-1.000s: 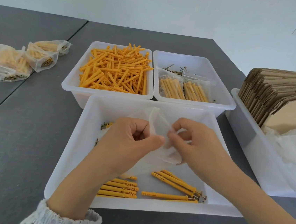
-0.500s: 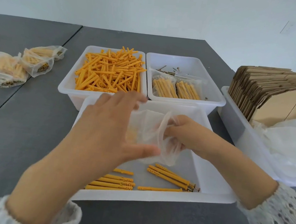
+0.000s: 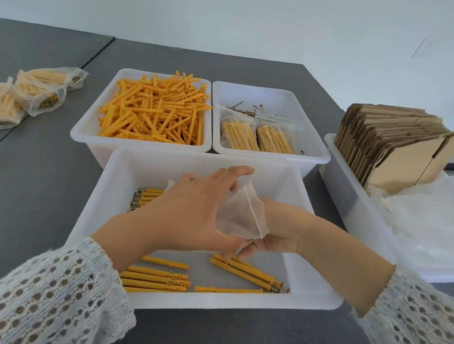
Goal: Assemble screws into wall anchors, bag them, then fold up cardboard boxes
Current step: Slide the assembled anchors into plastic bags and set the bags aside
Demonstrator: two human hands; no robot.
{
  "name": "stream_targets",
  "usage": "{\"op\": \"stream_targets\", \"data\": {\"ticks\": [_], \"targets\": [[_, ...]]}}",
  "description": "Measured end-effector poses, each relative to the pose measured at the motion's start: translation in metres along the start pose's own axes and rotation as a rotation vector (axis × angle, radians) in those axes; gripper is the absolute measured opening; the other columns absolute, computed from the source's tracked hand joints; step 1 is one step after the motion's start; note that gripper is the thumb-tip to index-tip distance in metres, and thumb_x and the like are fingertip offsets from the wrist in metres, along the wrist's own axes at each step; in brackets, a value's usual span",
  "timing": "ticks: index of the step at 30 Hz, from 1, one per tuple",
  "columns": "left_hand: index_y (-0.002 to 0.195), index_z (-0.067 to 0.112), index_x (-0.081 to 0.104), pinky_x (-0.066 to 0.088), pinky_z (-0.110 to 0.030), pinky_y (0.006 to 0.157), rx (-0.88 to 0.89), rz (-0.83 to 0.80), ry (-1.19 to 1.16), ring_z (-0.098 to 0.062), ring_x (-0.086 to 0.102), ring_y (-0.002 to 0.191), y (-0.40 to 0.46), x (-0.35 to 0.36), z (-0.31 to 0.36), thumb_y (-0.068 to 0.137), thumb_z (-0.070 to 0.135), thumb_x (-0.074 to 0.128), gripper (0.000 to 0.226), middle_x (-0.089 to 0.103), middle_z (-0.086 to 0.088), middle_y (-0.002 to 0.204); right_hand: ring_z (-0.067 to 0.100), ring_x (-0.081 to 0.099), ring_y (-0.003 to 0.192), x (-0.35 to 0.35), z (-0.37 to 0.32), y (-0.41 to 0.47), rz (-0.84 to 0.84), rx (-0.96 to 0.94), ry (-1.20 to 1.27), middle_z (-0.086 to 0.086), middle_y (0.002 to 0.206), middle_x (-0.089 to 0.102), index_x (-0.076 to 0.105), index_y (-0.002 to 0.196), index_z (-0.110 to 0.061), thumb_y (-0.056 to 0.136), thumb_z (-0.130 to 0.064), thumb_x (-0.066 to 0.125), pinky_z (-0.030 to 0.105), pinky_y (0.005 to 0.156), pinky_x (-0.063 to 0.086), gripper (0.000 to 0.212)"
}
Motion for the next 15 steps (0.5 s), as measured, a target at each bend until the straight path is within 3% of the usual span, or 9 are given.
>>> {"op": "stream_targets", "data": {"ticks": [3, 5, 8, 10, 12, 15], "targets": [[0.146, 0.046, 0.019, 0.027, -0.033, 0.099, -0.081, 0.013, 0.134, 0.005, 0.047, 0.11, 0.0, -0.007, -0.021, 0.065, 0.072, 0.06, 0.094, 0.046, 0.02, 0.131, 0.018, 0.068, 0.069, -0.012, 0.006, -0.002, 0.138, 0.058, -0.258, 0.008, 0.088, 0.074, 0.059, 0.115, -0.009, 0.104, -0.024, 0.041, 0.025, 0.062, 0.053, 0.026], [0.148, 0.04, 0.019, 0.025, -0.041, 0.102, -0.162, 0.004, 0.288, -0.008, 0.048, 0.12, -0.003, -0.011, -0.041, 0.07, 0.068, 0.063, 0.094, 0.048, 0.017, 0.134, 0.021, 0.068, 0.069, -0.023, 0.007, -0.013, 0.266, 0.108, -0.498, 0.007, 0.086, 0.073, 0.063, 0.108, -0.008, 0.104, -0.028, 0.037, 0.026, 0.061, 0.052, 0.033], [0.15, 0.037, 0.014, 0.023, -0.041, 0.098, -0.216, -0.024, 0.337, -0.011, 0.046, 0.125, -0.006, -0.009, -0.058, 0.073, 0.066, 0.062, 0.096, 0.048, 0.015, 0.136, 0.026, 0.063, 0.08, -0.029, 0.004, -0.034, 0.391, 0.176, -1.201, 0.009, 0.092, 0.066, 0.06, 0.103, -0.009, 0.1, -0.043, 0.043, 0.034, 0.068, 0.049, 0.038], [0.15, 0.038, 0.011, 0.023, -0.041, 0.098, -0.205, -0.03, 0.309, -0.011, 0.045, 0.126, -0.005, -0.005, -0.057, 0.073, 0.066, 0.062, 0.097, 0.048, 0.015, 0.136, 0.02, 0.051, 0.073, -0.017, 0.016, -0.036, 0.315, 0.238, -1.465, 0.002, 0.087, 0.054, 0.051, 0.098, -0.014, 0.096, -0.047, 0.049, 0.031, 0.062, 0.041, 0.033], [0.15, 0.04, 0.008, 0.023, -0.04, 0.1, -0.201, -0.043, 0.29, -0.011, 0.044, 0.127, -0.005, -0.002, -0.055, 0.073, 0.067, 0.062, 0.099, 0.046, 0.016, 0.139, 0.018, 0.046, 0.068, -0.008, 0.028, -0.033, 0.207, 0.283, -1.501, 0.0, 0.081, 0.046, 0.045, 0.092, -0.017, 0.094, -0.042, 0.055, 0.029, 0.056, 0.035, 0.027], [0.149, 0.042, 0.002, 0.022, -0.04, 0.102, -0.212, -0.074, 0.25, -0.01, 0.042, 0.129, -0.007, 0.003, -0.057, 0.073, 0.069, 0.062, 0.101, 0.043, 0.016, 0.142, 0.02, 0.054, 0.066, -0.007, 0.031, -0.028, 0.122, 0.274, -1.55, 0.006, 0.084, 0.064, 0.059, 0.093, -0.007, 0.091, -0.025, 0.055, 0.026, 0.052, 0.037, 0.018]]}}
Point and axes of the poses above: each hand's wrist, its own y-axis towards the middle knuckle, its own x-axis out of the palm, z = x × y, the point moved 10 cm from there along y, towards the middle knuckle
